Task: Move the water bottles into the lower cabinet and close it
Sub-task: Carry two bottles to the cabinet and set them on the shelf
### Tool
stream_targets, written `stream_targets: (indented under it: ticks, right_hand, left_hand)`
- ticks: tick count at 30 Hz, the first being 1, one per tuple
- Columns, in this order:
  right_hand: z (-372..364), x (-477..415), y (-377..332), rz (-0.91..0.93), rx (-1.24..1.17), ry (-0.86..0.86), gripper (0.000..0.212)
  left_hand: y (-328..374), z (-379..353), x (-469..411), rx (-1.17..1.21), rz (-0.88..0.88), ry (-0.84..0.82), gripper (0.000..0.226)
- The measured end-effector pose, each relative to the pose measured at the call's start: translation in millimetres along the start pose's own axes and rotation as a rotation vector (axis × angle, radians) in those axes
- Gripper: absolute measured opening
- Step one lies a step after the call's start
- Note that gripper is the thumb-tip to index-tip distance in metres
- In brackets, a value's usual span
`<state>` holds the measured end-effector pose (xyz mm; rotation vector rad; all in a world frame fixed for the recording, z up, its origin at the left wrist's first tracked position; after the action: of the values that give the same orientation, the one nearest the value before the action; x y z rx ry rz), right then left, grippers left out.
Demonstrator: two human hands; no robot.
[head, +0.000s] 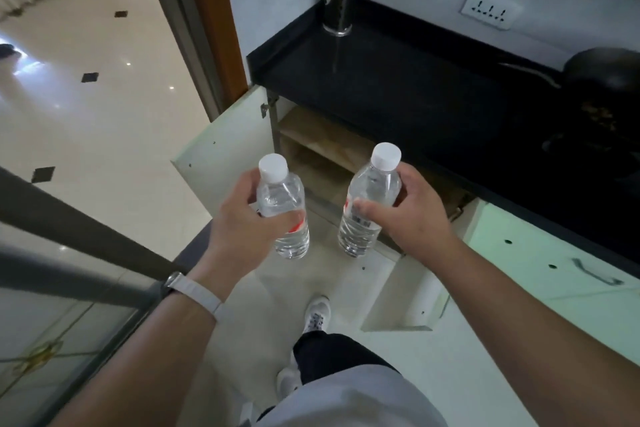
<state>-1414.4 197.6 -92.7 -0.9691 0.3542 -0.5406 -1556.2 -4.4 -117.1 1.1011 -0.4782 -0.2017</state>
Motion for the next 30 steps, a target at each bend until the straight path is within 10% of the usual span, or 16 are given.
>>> stream_targets:
  ticks: [18,30]
  right_hand:
    - [-4.2,-129.5,31.9,-0.136,-0.081,0.1,0.054]
    - [-2.5,-160.7,41.2,-0.387,-0.052,0.348,0.045]
  left_hand:
    - [44.0,-21.7,-152.8,-0.176,-0.064,-0.091,0.072]
    - [59.1,-68.2,-264.4,-0.239,-0.105,-0.483,0.069]
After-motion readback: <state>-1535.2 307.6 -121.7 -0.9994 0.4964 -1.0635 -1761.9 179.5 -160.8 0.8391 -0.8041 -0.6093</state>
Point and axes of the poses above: each hand's wrist, its own x-axis away from the middle knuckle, its own z-axis out of the back of the hand, y = z × x, the point moved 4 cm from there along -x, towards the middle knuckle, and after that the axes turned 10 degrees about z, right-handed, at the moved point
